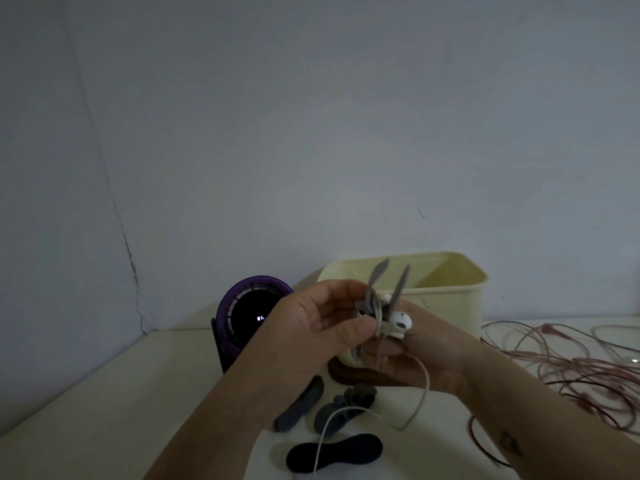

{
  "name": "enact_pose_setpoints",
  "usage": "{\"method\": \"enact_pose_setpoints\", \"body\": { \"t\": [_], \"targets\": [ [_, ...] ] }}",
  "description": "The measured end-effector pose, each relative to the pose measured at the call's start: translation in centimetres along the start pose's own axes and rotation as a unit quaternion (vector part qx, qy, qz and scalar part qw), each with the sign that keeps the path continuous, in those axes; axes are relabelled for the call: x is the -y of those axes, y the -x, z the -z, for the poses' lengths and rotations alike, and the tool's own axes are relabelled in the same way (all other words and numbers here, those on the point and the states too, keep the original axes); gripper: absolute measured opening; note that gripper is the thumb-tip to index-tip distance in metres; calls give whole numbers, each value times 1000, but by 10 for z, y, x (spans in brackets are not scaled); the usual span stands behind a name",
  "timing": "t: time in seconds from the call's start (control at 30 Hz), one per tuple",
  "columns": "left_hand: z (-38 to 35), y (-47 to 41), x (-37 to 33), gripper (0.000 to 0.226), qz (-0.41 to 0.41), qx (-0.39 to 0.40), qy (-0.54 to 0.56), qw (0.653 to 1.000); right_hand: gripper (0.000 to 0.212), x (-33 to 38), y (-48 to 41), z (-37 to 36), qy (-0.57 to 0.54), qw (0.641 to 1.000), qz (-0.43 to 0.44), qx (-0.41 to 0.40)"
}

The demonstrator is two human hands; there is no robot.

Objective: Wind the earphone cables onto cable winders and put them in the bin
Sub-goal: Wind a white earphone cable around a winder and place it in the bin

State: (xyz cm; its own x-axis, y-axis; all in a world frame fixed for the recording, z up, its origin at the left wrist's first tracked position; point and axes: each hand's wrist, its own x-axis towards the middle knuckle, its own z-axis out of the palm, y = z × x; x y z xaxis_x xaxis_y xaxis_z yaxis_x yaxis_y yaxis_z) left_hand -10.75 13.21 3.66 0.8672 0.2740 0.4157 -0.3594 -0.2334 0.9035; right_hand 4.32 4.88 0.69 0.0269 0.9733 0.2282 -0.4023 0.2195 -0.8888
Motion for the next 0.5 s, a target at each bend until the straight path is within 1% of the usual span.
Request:
{"method": "enact_pose_setpoints", "body": {
  "t": [0.03, 0.07, 0.1, 0.13, 0.2, 0.23, 0.3, 0.4, 0.47, 0.5],
  "targets": [
    [1, 0, 0, 29, -1, -17, 5, 1000, 28, -4, -1, -2, -21, 1000, 4, -8],
    [2, -1, 0, 26, -1, -41, 12, 999, 21, -6, -3, -4, -16, 999, 12, -28],
    [2, -2, -1, 22, 1, -70, 24, 997, 21, -6, -2, -8, 8, 998, 21, -51],
    [4, -3, -1, 25, 3, -96, 40, 995, 22, -6, -1, -12, 37, 996, 28, -70],
    [7, -6, -1, 41, 3, -140, 82, 987, 21, -4, -1, -16, 75, 993, 37, -87],
    [8, -7, 0, 42, 0, -155, 98, 983, 19, -3, 0, -18, 86, 992, 40, -88],
    [10, -8, 0, 38, -3, -175, 146, 974, 18, -2, -1, -19, 111, 990, 34, -85],
    [14, -8, -2, 29, 4, -185, 240, 953, 24, -4, -2, -23, 163, 982, 26, -96],
    [16, -8, -4, 25, 31, -184, 319, 929, 24, -6, -3, -24, 211, 971, 25, -112],
    [17, -8, -5, 24, 44, -186, 356, 915, 26, -8, -2, -26, 254, 959, 23, -124]
  ]
}}
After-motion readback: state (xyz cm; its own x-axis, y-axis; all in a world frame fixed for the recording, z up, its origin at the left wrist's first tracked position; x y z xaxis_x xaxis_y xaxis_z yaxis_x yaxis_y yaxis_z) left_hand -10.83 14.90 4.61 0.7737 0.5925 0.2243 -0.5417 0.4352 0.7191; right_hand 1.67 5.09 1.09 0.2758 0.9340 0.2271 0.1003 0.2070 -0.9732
